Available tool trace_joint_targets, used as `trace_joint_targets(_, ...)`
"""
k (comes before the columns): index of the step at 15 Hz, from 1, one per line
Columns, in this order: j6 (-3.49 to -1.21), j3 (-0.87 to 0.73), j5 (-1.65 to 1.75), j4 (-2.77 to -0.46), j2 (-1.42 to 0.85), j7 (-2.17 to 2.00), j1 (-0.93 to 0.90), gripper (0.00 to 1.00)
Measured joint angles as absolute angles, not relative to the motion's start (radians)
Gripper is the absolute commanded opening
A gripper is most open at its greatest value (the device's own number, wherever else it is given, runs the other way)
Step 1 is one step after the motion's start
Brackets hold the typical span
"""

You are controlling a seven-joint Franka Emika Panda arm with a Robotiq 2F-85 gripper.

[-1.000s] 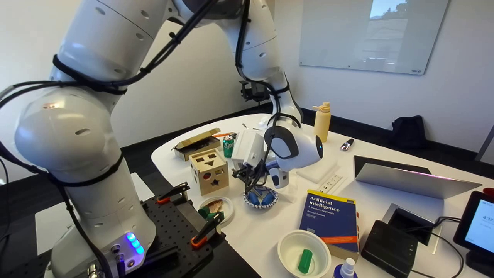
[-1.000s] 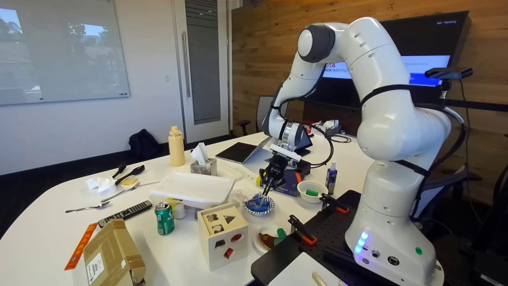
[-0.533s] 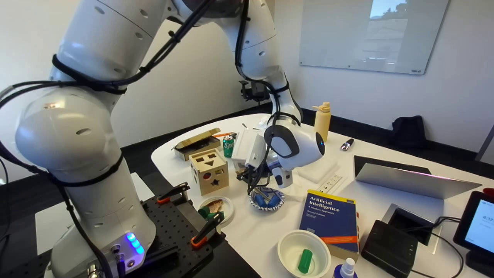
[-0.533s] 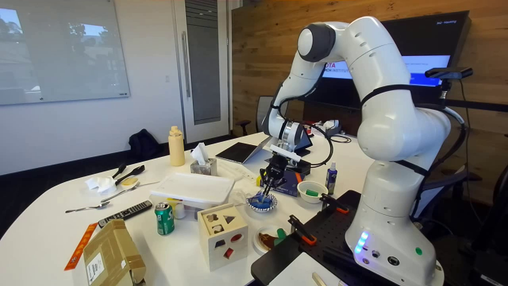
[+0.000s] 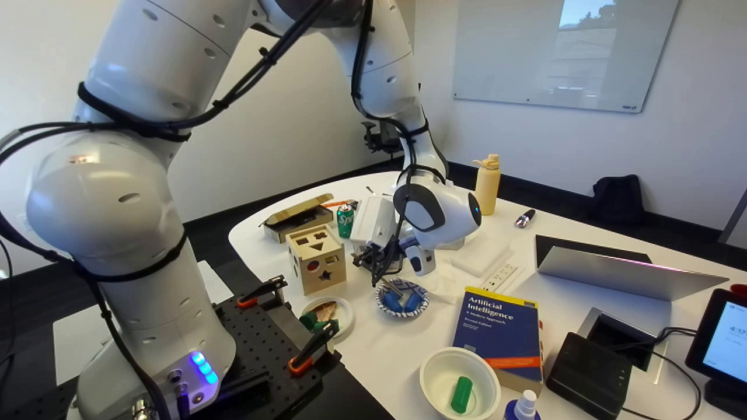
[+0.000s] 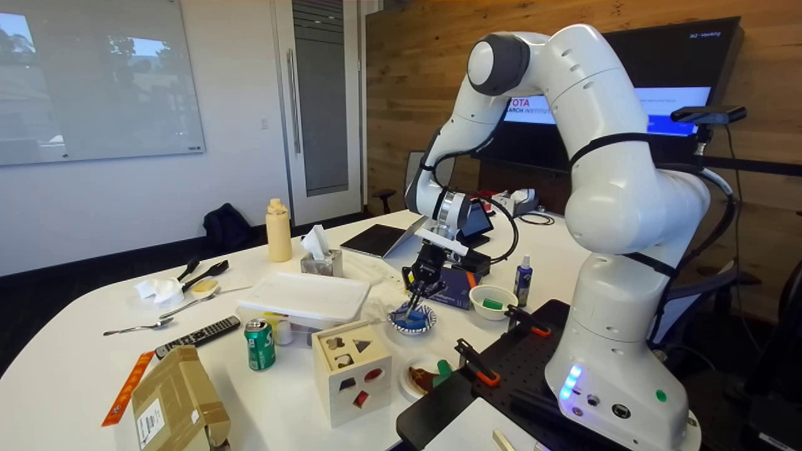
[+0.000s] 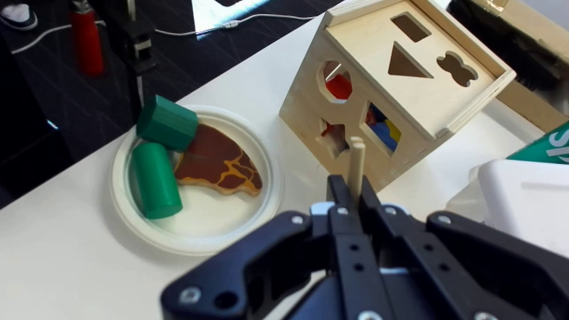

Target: Stir the contents in the bowl

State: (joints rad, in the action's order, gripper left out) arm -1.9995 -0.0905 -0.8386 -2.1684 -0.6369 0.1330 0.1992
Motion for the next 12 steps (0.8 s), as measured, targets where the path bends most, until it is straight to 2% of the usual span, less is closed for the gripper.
trace_joint_targets(12, -1.986, -0.141, -0.831, -2.226, -0.594, 0.086, 0.200, 0.02)
